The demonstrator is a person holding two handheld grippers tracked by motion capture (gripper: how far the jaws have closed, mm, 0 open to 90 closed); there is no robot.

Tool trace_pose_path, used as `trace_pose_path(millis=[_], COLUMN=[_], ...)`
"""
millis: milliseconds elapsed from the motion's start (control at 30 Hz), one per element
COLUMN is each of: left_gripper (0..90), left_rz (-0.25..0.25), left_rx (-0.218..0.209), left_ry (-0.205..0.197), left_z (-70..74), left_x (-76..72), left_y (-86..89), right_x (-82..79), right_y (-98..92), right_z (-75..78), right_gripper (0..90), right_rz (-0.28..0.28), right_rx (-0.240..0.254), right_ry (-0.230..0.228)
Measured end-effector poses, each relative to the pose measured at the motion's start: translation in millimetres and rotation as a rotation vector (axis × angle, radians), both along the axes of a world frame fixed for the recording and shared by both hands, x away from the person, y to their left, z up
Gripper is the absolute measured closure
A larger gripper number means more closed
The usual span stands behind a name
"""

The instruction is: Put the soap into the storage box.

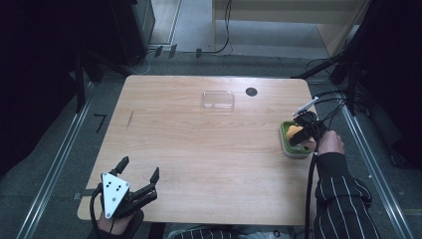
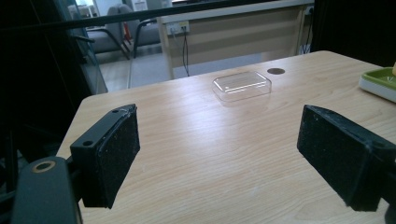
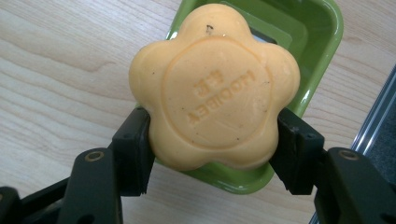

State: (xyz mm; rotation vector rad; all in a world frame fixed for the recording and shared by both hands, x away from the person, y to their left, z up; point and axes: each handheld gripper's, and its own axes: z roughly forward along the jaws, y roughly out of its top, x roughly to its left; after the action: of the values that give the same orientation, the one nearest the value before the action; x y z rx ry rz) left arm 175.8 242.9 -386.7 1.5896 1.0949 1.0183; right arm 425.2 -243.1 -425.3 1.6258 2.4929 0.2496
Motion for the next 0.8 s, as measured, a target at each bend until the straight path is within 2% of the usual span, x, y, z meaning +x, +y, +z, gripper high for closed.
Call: trace_pose_path(millis=[367, 600, 800], left_gripper=[13.6, 13.6, 13.7], left_rz=[0.003, 0.003, 0.003], left_rx=[-0.001, -0.003, -0.001], left_ry=[0.002, 0.001, 0.001], left_z=[0.1, 0.1, 0.1], left_x=[0.1, 0.1, 0.1], left_y=[0.6, 0.7, 0.6], right_x=[12.7, 14.2, 15.1], right_y=[-1.3, -2.5, -3.1], right_z=[-9.4, -11.8, -14.3], right_gripper=[39.6, 39.6, 39.6], right_rz=[-0.014, -0.038, -0.047], right_rx=[-0.005, -0.019, -0.010], right_ry=[0.031, 0.044, 0.048])
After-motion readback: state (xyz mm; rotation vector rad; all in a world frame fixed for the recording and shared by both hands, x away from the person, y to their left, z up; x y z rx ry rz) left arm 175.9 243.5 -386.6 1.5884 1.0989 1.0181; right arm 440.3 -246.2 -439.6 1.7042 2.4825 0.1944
